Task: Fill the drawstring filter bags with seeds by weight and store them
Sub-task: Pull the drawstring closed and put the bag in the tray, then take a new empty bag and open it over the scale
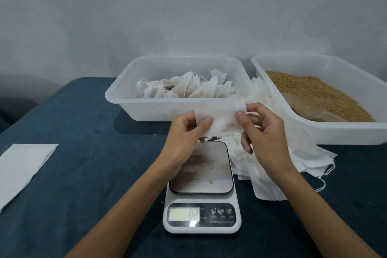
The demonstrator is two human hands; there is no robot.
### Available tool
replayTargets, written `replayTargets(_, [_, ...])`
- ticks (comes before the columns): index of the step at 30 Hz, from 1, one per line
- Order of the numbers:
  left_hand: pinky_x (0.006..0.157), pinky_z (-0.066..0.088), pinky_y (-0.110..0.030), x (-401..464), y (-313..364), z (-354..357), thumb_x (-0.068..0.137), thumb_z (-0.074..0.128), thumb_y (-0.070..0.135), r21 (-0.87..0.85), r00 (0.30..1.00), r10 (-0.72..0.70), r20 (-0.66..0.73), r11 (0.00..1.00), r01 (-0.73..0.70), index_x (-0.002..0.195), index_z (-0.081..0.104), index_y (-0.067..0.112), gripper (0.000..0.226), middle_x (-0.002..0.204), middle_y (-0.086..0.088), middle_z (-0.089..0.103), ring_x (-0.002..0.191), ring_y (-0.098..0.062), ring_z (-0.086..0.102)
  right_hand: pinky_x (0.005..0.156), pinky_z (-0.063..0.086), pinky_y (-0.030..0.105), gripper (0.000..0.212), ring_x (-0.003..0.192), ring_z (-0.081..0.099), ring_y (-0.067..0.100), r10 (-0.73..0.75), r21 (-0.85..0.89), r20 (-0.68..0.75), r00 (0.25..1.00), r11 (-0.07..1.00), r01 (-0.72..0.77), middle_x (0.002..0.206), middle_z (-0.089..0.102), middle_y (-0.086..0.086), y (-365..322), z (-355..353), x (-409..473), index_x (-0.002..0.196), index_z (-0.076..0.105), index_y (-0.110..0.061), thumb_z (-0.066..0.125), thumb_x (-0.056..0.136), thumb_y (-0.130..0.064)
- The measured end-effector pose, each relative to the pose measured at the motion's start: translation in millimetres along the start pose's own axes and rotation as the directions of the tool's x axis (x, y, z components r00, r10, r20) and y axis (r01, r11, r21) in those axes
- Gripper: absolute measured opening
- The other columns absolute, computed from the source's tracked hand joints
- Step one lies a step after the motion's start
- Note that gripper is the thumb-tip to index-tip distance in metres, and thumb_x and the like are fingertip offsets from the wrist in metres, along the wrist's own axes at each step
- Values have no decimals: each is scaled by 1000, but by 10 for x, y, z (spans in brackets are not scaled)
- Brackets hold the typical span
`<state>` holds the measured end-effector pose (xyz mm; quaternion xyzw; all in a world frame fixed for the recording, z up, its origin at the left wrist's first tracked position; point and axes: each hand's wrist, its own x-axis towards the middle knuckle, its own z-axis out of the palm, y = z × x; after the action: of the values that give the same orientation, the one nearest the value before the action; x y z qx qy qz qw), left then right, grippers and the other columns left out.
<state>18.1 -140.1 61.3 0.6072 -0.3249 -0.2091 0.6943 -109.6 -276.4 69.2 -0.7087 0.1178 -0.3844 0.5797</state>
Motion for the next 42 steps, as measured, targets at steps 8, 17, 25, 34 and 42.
replayTargets(8, [70, 50, -29, -8, 18, -11, 96, 70, 22, -54, 1000, -3, 4, 999, 4, 103, 76, -1, 25, 93, -14, 75, 81, -20, 60, 38, 42, 27, 17, 35, 56, 25, 19, 62, 134, 991, 998, -28, 87, 75, 14, -45, 9, -31, 96, 74, -19, 63, 96, -32])
replayTargets(17, [71, 57, -26, 25, 38, -28, 94, 75, 13, -170, 990, -105, -94, 981, 88, 84, 79, 29, 19, 85, -13, 67, 80, -26, 61, 40, 44, 31, 30, 43, 64, 30, 2, -60, 142, 990, 998, 6, 81, 69, 18, -95, -58, -6, 89, 72, -15, 65, 94, -44])
replayTargets(25, [108, 43, -21, -189, 196, 59, 90, 74, 10, 352, 940, 334, 69, 874, -336, 140, 56, 20, 54, 136, 11, 60, 131, -8, 55, 38, 34, 41, 52, 29, 55, 21, -60, -393, 77, 995, 915, 85, 45, 42, 13, -395, -124, 71, 57, 42, -7, 68, 96, -31])
replayTargets(34, [101, 48, -28, -263, 170, 477, 94, 63, 9, 335, 948, 241, 206, 893, -300, 145, 45, 24, 57, 128, 8, 65, 117, -7, 60, 59, 52, 27, 67, 39, 60, 12, 56, -594, 363, 930, 783, 184, 51, 65, -5, -851, -250, 158, 64, 65, -27, 29, 92, -76])
replayTargets(42, [84, 58, -43, -92, 161, 802, 90, 70, 11, 85, 994, 41, 103, 995, -50, 102, 66, 17, 15, 95, -3, 73, 94, -20, 70, 70, 58, 44, 80, 40, 63, 18, 145, -647, 371, 917, 749, 142, 66, 74, -9, -1042, -317, 229, 79, 76, -24, 25, 82, -85])
